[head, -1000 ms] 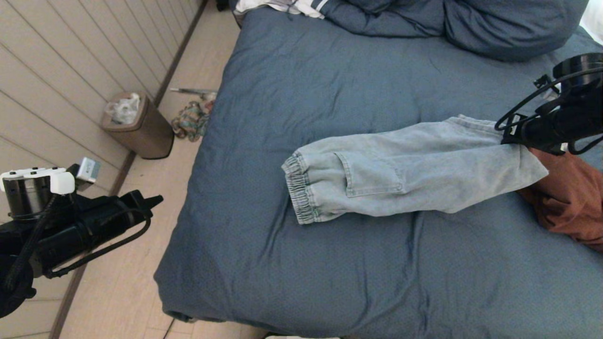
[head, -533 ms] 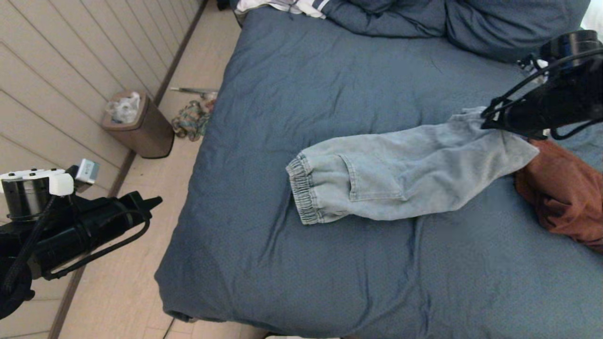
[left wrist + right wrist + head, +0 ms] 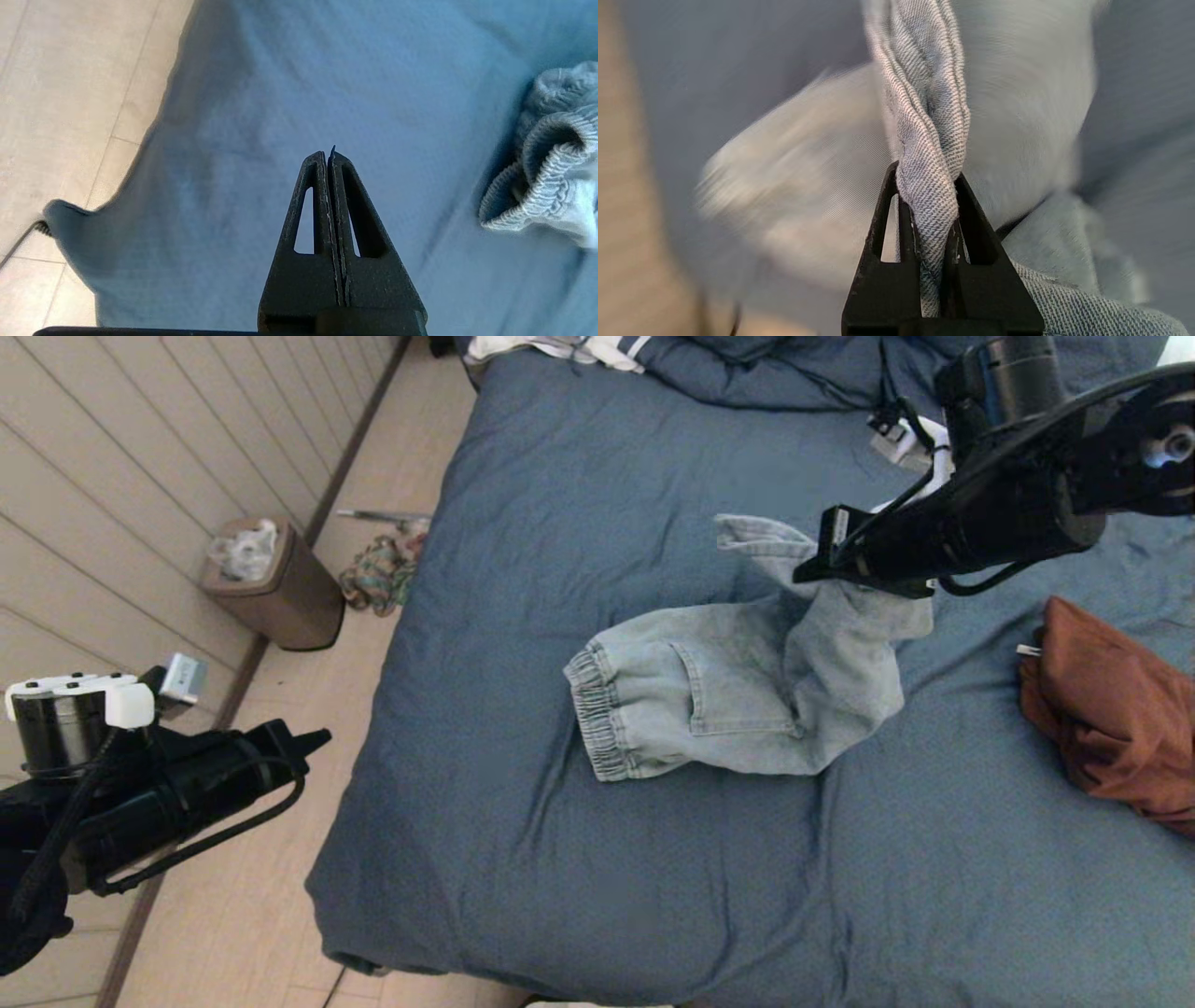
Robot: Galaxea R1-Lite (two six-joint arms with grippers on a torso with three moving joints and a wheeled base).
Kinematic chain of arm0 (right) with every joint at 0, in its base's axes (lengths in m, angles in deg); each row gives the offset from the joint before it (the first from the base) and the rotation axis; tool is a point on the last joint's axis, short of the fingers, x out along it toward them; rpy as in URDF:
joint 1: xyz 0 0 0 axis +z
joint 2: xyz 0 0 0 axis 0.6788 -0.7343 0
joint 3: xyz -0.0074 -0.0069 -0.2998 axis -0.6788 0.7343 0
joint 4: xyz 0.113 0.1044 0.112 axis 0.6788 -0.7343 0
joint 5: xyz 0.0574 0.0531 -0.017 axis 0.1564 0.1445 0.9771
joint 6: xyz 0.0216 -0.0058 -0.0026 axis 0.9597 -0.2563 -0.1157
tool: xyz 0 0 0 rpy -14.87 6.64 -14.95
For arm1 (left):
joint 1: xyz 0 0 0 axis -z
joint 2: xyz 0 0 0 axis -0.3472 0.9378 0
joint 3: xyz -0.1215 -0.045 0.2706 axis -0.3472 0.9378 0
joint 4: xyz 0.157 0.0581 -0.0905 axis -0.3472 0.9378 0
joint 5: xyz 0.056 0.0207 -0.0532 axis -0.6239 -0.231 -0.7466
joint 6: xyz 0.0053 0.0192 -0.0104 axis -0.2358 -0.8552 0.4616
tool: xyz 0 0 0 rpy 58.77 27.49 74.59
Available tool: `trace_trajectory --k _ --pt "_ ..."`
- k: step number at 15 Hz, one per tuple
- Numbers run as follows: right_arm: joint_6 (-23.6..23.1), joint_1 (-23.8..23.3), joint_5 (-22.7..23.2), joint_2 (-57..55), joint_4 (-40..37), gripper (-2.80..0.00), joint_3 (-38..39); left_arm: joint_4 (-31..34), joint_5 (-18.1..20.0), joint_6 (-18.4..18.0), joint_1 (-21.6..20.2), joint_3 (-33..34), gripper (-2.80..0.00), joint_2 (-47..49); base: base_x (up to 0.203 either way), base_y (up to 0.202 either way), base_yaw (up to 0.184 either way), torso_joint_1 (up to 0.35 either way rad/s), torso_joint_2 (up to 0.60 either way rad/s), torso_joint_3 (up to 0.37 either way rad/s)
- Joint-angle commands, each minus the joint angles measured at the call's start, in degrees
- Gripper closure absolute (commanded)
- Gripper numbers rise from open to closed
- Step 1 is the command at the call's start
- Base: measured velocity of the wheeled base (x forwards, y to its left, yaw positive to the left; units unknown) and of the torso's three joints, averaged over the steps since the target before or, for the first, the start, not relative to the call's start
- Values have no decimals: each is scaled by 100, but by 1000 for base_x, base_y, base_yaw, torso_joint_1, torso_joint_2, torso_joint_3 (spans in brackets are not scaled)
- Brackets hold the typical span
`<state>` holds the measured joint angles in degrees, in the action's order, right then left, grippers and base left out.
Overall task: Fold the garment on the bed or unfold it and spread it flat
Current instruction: Fold the blue shorts
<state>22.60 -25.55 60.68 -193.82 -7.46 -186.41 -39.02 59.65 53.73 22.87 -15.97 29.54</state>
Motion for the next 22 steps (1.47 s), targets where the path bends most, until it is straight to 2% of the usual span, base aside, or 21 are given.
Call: trace_trajectory --k 1,6,10,13,17,22 --pt "85 606 2 197 -137 0 218 -26 4 21 -1 5 0 1 0 0 0 0 0 0" --pt "109 1476 -126 -193 -126 0 370 -32 4 21 12 5 0 28 0 0 0 0 0 0" --pt "134 2019 -368 -623 -55 0 -1 -32 4 21 34 13 0 -7 0 0 0 0 0 0" --pt "184 2527 -505 -792 427 0 -86 -23 4 21 34 13 0 -16 0 0 0 0 0 0" --pt "186 2891 -515 -790 636 0 -23 -32 4 21 34 13 0 -16 0 0 0 0 0 0" --pt "168 2956 -587 -1000 608 0 284 -32 4 21 34 13 0 -16 0 0 0 0 0 0"
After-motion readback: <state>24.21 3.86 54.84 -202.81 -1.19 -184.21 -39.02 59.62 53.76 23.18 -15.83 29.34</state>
